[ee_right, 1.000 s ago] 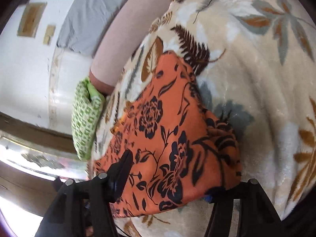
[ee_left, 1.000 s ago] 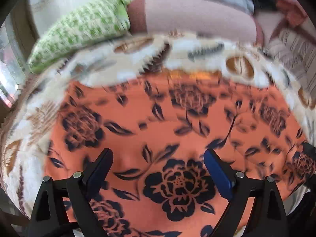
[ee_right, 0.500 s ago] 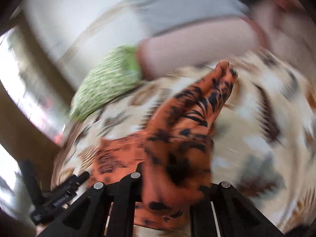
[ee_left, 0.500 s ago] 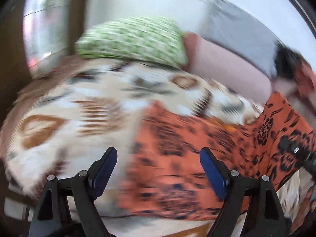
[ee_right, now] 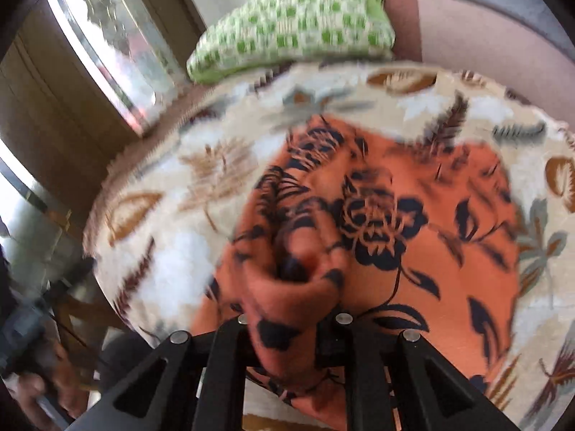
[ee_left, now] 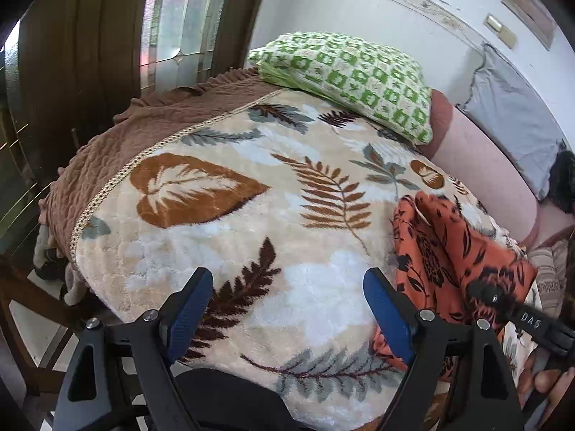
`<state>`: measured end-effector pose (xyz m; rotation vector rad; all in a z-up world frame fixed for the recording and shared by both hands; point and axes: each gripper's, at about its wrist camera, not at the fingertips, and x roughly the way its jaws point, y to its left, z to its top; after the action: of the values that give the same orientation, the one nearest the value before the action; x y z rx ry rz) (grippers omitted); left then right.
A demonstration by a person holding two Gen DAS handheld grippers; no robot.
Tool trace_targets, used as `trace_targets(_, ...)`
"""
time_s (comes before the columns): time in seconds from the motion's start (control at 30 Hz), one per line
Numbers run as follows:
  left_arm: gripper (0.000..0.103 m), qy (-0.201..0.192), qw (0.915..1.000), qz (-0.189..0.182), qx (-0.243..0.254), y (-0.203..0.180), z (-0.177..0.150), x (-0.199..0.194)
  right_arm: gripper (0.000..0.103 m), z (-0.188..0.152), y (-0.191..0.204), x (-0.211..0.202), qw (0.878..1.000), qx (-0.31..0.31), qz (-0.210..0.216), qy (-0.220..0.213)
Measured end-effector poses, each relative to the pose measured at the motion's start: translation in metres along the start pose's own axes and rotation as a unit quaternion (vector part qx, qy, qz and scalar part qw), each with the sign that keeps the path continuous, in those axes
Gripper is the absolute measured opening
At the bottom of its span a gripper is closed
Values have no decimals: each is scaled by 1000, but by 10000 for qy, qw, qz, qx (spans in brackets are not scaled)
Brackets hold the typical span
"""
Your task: Fold small clothes
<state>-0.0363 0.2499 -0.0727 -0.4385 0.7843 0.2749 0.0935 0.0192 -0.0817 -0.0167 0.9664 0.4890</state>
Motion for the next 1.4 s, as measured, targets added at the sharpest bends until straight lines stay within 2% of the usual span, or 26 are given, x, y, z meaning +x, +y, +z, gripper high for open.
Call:
trace_targets(0.03,86,-35,10000,-16,36,-1,-1,-3,14,-2,10,-3,9999,-139,-41,-94)
trace_targets(0.1,86,-11,9999,27,101,1,-3,-2,14,-15,21,7,9997,-230,22,44)
trace_targets(0.17,86,147,9999,59,50,3,-4,4,21,-38,34,55,9954,-714,-208,597)
trace_targets(0.23,86,222,9997,19,19,3,-5,3,28,-47,49,54,9917,-1206,-424,134)
trace_targets(0.27,86,197,9998,-7,58,2,-6,1,57,-47,54,48,9916,-1250,-315,66)
trace_targets(0.3,86,152,9998,2,104,-1,-6,0,77,-45,58,44,9936,-1110,95,179)
trace_targets(0.33,86,140,9998,-11,134,-3,-5,-1,94,-43,60,41,9941,-1008,316,257)
trace_targets(0.4,86,101,9997,-93,196,-9,-3,-7,94,-45,66,33,9933,-1029,498,140)
trace_targets(0.47,86,20,9996,-102,249,-15,-1,-12,94,-50,66,28,9915,-921,917,97)
trace_targets(0.5,86,1,9994,-150,306,-21,1,-15,94,-53,57,27,9897,-577,1299,161)
trace_targets(0.6,86,20,9981,-316,525,-42,5,-18,94,-66,23,3,9825,284,1839,-12)
trace_targets(0.7,86,114,9941,-613,883,-77,3,-14,94,-74,-9,-20,9789,738,1886,-268)
trace_targets(0.77,87,387,9871,-1020,1175,-99,-5,2,94,-82,-36,-38,9752,1062,1895,-431)
trace_targets(0.8,87,523,9859,-1025,1215,-103,-9,12,94,-87,-49,-46,9742,1204,1842,-507)
trace_targets(0.83,87,683,9866,-812,1238,-105,-15,25,94,-93,-65,-54,9719,1384,1815,-570)
trace_targets(0.87,87,958,9871,-405,1221,-102,-23,45,94,-93,-74,-52,9698,1474,1854,-578)
trace_targets(0.9,87,1378,9845,-13,1086,-91,-33,69,94,-98,-87,-56,9669,1618,1885,-590)
trace_targets(0.93,87,1719,9815,82,845,-80,-41,84,94,-103,-99,-59,9631,1802,1896,-630)
trace_targets(0.97,87,1704,9839,-109,524,-68,-43,85,94,-110,-117,-61,9544,2123,1996,-653)
trace_targets(1.0,87,1642,9848,-110,546,-68,-41,79,94,-113,-127,-62,9484,2326,2057,-647)
trace_targets(1.07,86,1527,9855,58,741,-79,-33,63,94,-124,-160,-64,9264,2967,2228,-635)
trace_targets(1.13,86,1044,9897,55,982,-96,-19,36,94,-129,-183,-65,9102,3324,2351,-756)
trace_targets(1.2,86,501,9910,-103,1240,-118,-1,11,94,-127,-200,-59,9033,3516,2358,-695)
trace_targets(1.3,87,80,9825,-495,1795,-158,14,-2,94,-121,-220,-48,8869,3773,2632,-414)
trace_targets(1.37,87,45,9740,-569,2193,-182,15,9,94,-116,-223,-33,8650,3934,3110,-164)
trace_targets(1.4,87,82,9694,-593,2381,-192,14,21,94,-116,-222,-26,8583,4019,3189,-82)
